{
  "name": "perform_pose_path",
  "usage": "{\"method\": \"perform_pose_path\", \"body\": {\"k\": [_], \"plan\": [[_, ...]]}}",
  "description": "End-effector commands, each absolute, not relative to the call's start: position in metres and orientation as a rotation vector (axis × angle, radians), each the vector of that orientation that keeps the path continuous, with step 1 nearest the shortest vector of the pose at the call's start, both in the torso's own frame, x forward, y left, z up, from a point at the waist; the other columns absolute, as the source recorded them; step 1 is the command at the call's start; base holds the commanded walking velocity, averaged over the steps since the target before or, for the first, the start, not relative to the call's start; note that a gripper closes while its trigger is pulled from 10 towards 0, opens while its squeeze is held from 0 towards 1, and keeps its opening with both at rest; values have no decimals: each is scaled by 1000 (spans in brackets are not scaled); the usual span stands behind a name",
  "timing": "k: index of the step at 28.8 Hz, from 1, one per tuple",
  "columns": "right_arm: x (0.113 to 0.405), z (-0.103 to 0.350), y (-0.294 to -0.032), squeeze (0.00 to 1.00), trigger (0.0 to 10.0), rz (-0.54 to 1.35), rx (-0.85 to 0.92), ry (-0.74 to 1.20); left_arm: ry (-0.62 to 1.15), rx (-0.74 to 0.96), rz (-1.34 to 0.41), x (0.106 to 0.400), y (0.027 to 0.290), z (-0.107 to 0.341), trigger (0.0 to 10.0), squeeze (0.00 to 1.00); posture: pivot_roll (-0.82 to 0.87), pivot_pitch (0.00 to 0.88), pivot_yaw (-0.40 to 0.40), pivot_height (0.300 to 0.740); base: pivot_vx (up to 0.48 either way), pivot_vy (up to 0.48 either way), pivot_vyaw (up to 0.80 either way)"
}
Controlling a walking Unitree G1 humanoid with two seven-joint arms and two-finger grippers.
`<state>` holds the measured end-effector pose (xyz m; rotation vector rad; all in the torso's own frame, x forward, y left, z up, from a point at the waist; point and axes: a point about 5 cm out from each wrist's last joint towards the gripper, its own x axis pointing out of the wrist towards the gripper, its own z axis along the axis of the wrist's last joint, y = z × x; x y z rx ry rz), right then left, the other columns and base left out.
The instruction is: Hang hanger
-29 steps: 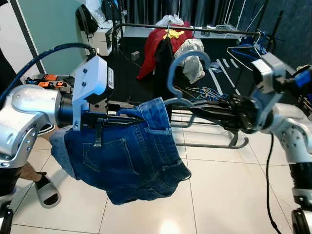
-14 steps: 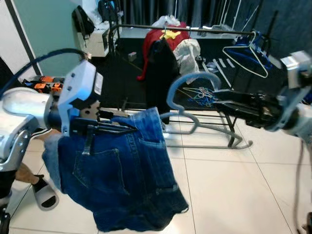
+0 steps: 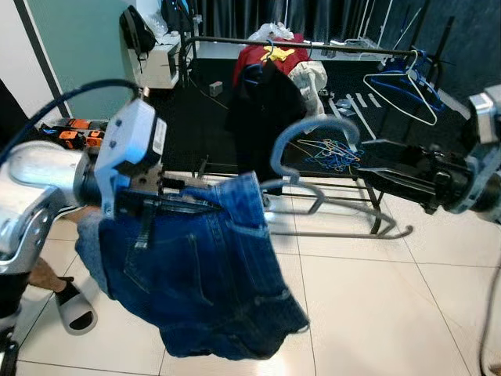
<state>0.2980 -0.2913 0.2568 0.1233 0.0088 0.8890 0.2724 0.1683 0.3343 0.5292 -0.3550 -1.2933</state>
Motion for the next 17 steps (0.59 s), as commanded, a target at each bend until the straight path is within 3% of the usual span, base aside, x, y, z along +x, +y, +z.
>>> {"method": "perform_pose_path", "body": {"k": [1, 3, 5, 6, 8, 9, 12, 17], "plan": [[297, 251, -304, 1000, 10000, 802, 119, 48, -448, 524, -1222, 271, 178, 349, 0, 0, -138, 0, -8, 740, 0, 0, 0], [292, 206, -318, 1000, 10000, 663, 207, 198, -597, 482, -1154, 270, 182, 370, 0, 0, -140, 0, -4, 740, 0, 0, 0], [292, 206, -318, 1000, 10000, 663, 207, 198, -597, 482, -1154, 270, 182, 370, 0, 0, -140, 0, -4, 740, 0, 0, 0], [286, 184, -309, 565, 10000, 687, 237, 287, -662, 464, -1148, 268, 180, 380, 0, 0, -139, 0, -2, 740, 0, 0, 0], [286, 184, -309, 565, 10000, 687, 237, 287, -662, 464, -1148, 268, 180, 380, 0, 0, -139, 0, -2, 740, 0, 0, 0], [284, 171, -297, 0, 10000, 724, 290, 320, -721, 444, -1165, 264, 176, 389, 0, 0, -139, 0, 2, 740, 0, 0, 0], [292, 170, -282, 0, 10000, 743, 418, 246, -790, 433, -1194, 260, 171, 399, 0, 0, -135, 0, 1, 740, 0, 0, 0], [296, 177, -279, 0, 10000, 741, 481, 178, -801, 440, -1197, 259, 171, 401, 0, 0, -135, 0, 1, 740, 0, 0, 0]]}}
